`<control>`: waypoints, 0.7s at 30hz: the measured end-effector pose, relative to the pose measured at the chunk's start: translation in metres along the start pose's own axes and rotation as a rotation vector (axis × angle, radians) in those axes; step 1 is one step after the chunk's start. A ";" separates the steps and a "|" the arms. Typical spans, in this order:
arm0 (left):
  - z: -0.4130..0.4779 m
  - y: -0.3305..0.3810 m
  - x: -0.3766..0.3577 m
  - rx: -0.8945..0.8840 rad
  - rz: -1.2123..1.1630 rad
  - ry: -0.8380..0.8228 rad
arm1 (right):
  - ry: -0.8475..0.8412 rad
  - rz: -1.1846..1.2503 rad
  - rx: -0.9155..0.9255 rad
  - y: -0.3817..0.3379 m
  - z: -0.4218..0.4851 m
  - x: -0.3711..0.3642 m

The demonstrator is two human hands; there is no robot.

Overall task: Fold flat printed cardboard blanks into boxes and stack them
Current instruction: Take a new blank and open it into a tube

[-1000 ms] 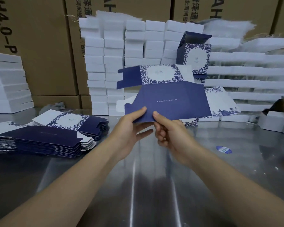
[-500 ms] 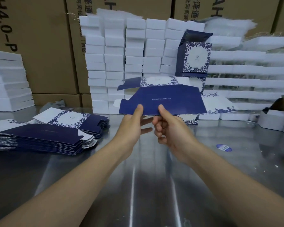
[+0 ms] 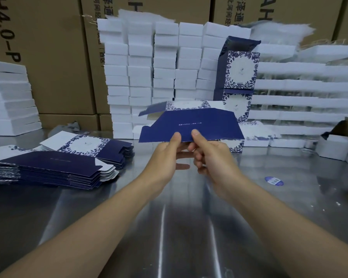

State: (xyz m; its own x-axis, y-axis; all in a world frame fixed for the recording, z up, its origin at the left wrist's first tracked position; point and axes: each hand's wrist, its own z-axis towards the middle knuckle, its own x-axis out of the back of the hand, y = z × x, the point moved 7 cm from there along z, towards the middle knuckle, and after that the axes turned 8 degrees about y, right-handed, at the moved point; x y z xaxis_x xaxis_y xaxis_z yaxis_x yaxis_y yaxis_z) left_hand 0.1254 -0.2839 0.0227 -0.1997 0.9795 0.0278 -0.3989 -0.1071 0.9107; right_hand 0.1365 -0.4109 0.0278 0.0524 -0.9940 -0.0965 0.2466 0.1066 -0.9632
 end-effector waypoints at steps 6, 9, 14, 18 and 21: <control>-0.001 0.003 0.004 0.000 0.022 0.056 | 0.072 0.150 -0.051 0.002 0.002 0.004; -0.002 0.004 0.006 -0.018 0.022 0.117 | 0.060 0.100 -0.001 -0.002 0.001 0.002; -0.002 0.006 0.001 -0.022 -0.002 0.131 | 0.001 -0.004 0.010 -0.002 -0.001 0.000; 0.000 0.002 0.003 0.086 -0.098 0.145 | 0.048 0.129 -0.047 -0.002 0.002 0.005; 0.000 -0.001 0.007 0.127 -0.119 0.145 | 0.071 0.126 -0.037 -0.001 0.004 0.006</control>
State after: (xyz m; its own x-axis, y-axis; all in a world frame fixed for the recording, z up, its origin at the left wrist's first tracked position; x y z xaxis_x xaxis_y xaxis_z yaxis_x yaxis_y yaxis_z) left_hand 0.1244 -0.2774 0.0217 -0.2885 0.9480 -0.1344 -0.3136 0.0391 0.9488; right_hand 0.1401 -0.4164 0.0288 0.0119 -0.9723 -0.2336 0.2061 0.2310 -0.9509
